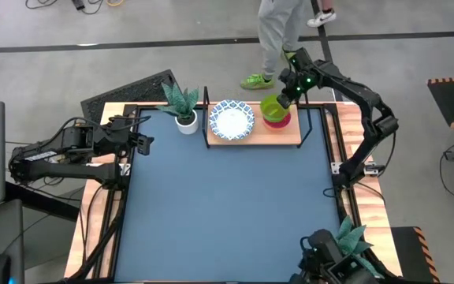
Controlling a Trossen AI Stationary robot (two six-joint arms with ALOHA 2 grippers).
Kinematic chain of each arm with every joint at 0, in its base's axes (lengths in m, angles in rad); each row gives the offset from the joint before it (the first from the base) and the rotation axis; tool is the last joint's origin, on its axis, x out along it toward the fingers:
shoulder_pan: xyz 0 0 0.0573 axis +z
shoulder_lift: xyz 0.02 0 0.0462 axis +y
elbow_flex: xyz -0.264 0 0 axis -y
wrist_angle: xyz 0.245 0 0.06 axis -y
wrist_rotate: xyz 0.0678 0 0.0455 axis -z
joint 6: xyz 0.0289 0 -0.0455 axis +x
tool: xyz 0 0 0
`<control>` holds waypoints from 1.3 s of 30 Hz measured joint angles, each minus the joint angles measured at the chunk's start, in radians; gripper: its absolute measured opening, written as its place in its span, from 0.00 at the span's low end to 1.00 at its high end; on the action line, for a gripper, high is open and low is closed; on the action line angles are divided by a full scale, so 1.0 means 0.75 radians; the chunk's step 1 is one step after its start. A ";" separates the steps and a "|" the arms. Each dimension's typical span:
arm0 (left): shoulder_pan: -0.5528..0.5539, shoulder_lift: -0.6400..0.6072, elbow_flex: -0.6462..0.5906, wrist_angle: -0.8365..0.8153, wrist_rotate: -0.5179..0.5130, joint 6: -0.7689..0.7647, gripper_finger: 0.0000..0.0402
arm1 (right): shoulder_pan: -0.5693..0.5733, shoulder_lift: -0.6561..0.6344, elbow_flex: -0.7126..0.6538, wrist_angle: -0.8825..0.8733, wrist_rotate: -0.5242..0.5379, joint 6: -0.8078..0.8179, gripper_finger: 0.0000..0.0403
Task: Place and stack bowls onto a shelf
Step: Stack the green bowl on top of the purple bowl on the shelf, then return to Home Position
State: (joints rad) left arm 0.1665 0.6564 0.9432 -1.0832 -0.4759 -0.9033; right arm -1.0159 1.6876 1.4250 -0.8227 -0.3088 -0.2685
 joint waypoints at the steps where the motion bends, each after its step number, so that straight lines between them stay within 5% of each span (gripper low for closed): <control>1: 0.000 0.000 0.000 0.000 0.000 0.000 0.75 | 0.000 0.009 0.000 0.001 0.000 0.011 0.05; 18: 0.000 0.000 0.000 -0.006 0.010 0.007 0.75 | -0.012 0.040 0.001 -0.069 0.104 0.048 0.06; 39: 0.000 0.000 0.000 -0.006 0.008 0.022 0.75 | -0.012 0.040 0.057 -0.115 0.093 0.044 0.30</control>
State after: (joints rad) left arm 0.1665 0.6563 0.9432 -1.0874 -0.4698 -0.8867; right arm -1.0248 1.7176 1.4675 -0.9091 -0.2389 -0.2355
